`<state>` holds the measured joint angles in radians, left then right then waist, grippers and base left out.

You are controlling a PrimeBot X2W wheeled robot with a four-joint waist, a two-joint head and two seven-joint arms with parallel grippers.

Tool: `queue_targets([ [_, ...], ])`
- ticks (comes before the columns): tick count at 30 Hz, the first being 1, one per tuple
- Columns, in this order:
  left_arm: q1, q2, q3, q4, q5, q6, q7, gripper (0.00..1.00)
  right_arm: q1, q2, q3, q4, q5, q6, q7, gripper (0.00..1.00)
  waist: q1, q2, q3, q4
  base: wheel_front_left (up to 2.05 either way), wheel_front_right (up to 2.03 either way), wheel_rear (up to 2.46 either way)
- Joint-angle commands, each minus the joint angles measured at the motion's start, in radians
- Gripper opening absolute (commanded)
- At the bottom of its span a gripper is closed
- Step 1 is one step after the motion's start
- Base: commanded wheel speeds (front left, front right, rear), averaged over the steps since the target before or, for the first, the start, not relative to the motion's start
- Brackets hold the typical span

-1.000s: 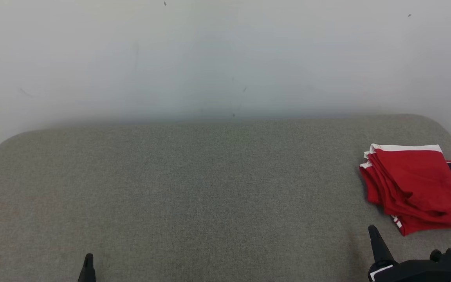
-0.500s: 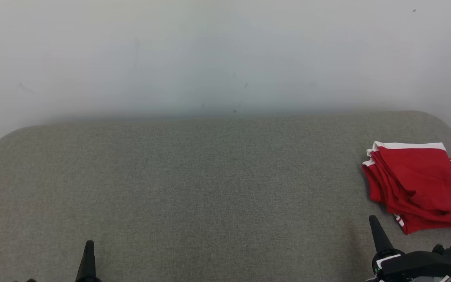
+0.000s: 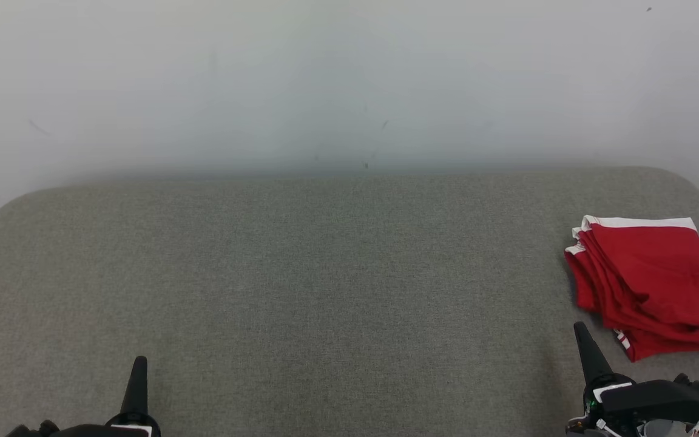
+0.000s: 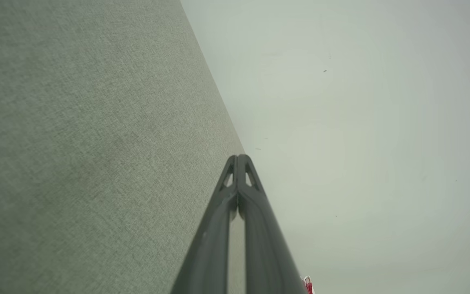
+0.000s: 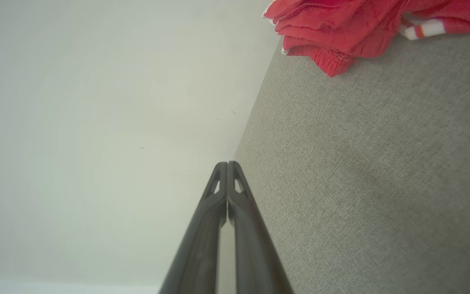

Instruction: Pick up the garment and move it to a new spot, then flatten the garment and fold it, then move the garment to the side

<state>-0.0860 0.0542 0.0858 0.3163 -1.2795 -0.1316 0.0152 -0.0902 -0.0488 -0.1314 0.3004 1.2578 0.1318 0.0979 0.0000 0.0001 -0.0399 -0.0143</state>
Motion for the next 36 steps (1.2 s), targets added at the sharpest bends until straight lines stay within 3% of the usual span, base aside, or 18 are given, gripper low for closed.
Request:
queue_targets([
  [1, -0.019, -0.001, 0.004, -0.004, -0.018, 0.001, 0.006, 0.0, -0.022, -0.002, -0.002, -0.007, 0.02, -0.001, 0.004, 0.0, 0.0, -0.0001, 0.001, 0.0, 0.0, 0.0, 0.0],
  [36, -0.089, -0.004, 0.011, 0.003, -0.269, 0.001, 0.074, 0.0, -0.074, -0.002, -0.011, 0.005, 0.284, -0.002, 0.026, 0.0, 0.0, -0.0001, 0.035, 0.011, 0.0, 0.0, 0.0],
])
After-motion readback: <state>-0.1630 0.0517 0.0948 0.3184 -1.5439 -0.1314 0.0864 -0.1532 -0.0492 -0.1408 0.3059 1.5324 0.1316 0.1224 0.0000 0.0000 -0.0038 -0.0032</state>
